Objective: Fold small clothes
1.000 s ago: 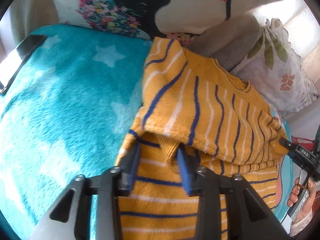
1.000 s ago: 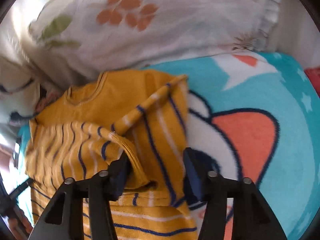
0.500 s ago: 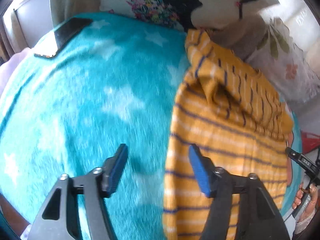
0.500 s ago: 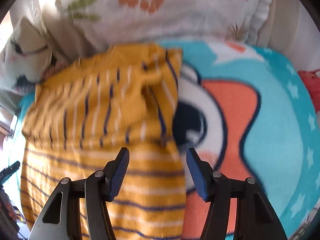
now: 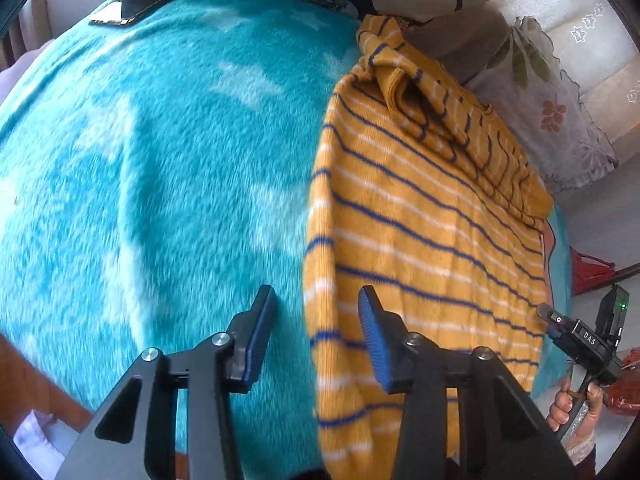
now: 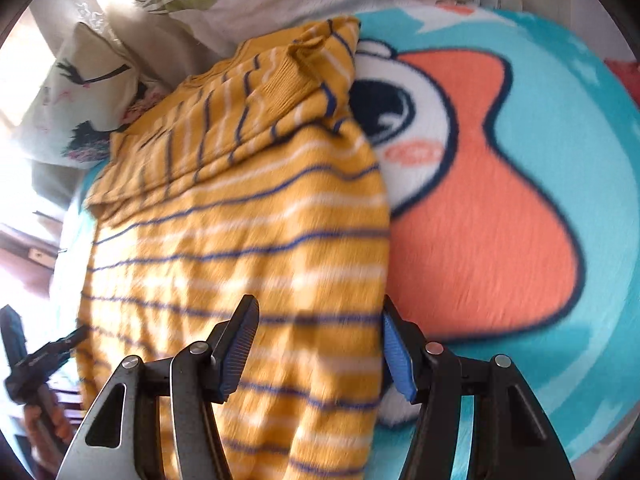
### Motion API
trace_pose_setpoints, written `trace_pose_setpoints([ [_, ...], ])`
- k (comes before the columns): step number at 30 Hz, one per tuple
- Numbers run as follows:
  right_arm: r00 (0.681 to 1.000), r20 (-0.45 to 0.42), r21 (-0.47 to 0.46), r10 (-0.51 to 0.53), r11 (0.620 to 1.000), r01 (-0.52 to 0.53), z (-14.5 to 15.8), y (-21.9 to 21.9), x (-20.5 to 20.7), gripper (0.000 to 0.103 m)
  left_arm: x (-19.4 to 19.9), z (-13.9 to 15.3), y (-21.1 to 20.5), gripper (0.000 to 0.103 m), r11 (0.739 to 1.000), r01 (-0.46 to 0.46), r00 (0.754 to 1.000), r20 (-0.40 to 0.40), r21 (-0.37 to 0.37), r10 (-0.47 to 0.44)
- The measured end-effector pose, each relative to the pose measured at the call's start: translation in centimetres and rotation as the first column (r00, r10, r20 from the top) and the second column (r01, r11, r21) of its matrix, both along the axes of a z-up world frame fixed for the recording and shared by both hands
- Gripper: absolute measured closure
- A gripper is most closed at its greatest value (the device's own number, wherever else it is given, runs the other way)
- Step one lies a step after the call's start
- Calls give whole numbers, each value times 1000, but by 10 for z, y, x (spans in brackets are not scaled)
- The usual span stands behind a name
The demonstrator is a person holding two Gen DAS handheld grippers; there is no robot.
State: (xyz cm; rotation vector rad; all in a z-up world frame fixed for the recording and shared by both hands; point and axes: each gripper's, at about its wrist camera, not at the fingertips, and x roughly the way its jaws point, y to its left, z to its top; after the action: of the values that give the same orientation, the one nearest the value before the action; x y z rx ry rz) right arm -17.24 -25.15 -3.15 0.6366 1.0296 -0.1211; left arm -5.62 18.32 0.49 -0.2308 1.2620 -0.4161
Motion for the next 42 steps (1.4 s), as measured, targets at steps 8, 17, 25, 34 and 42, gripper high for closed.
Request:
trace_pose_setpoints([
  [8, 994, 77, 255, 79, 962, -96, -16, 20, -47, 40, -43, -2, 11, 61, 998, -21, 1000, -10, -61, 20],
  [17, 985, 128, 359, 116, 920, -155, -23, 33, -66, 40, -66, -8, 6, 61, 982, -31, 997, -69, -187, 18],
  [25, 983, 124, 327, 136, 930, -170, -21, 40, -74, 47, -67, -12, 1, 93, 987, -94, 993, -84, -126, 84],
  [34, 975, 111, 306, 192, 927, -218, -21, 55, -78, 52, -75, -3, 8, 96, 989, -132, 990, -53, -62, 129],
  [42, 972, 74, 285, 224, 929, -236, -22, 60, -82, 93, -89, 26, -11, 97, 996, -85, 995, 52, 36, 83],
])
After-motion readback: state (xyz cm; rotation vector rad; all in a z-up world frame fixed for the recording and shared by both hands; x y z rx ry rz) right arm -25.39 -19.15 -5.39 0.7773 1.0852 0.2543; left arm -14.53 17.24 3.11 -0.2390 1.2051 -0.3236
